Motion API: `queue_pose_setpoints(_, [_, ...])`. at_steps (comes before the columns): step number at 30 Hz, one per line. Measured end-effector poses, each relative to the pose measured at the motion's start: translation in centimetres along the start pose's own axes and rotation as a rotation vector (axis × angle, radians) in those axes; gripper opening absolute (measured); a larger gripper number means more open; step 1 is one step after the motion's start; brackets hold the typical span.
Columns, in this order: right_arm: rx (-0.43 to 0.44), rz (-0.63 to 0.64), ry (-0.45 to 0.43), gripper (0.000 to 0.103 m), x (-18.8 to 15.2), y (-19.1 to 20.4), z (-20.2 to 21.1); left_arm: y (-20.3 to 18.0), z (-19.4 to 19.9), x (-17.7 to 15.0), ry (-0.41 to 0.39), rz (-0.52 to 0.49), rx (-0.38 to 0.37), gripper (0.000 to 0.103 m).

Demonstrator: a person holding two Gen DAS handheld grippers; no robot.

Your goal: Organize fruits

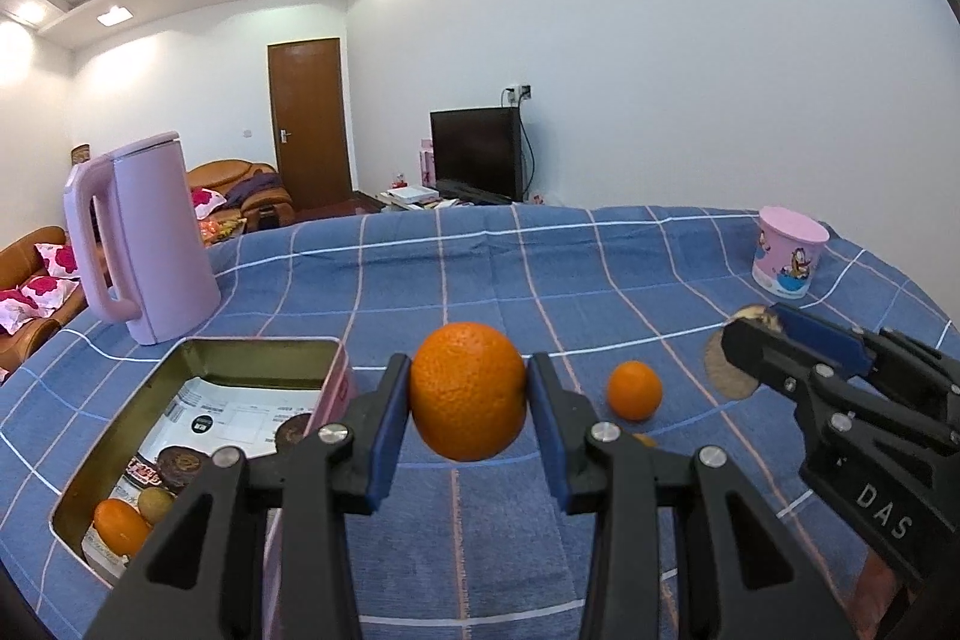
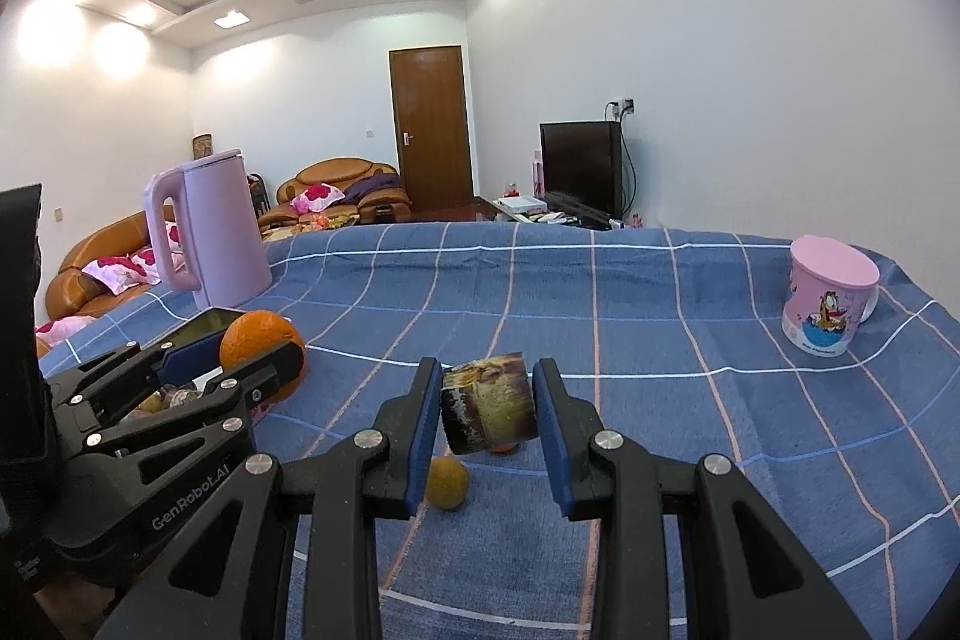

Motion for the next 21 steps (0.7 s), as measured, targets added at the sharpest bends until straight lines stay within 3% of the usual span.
queue_pose_setpoints(11, [-0.003,0.027,-0.031,0.033,0.2,0.7,0.6,0.2,0.3,0.1,-0.019,0.003,0.019,0.041])
queue_pose_setpoints(21, [0.006,0.028,0.004,0.033,0.1,1.0,-0.3,1.3,0.1,-0.3,0.018,-0.008,0.021,0.041])
Point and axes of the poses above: each gripper's, at about its wrist camera, not at the fingertips, and z roughly against the way its jaws point, y to its left, x to its top, the point moved 3 cm from there along -z, roughly the way its jaws point, and after that the axes turned 14 degrees about x, right-handed, at the moved point
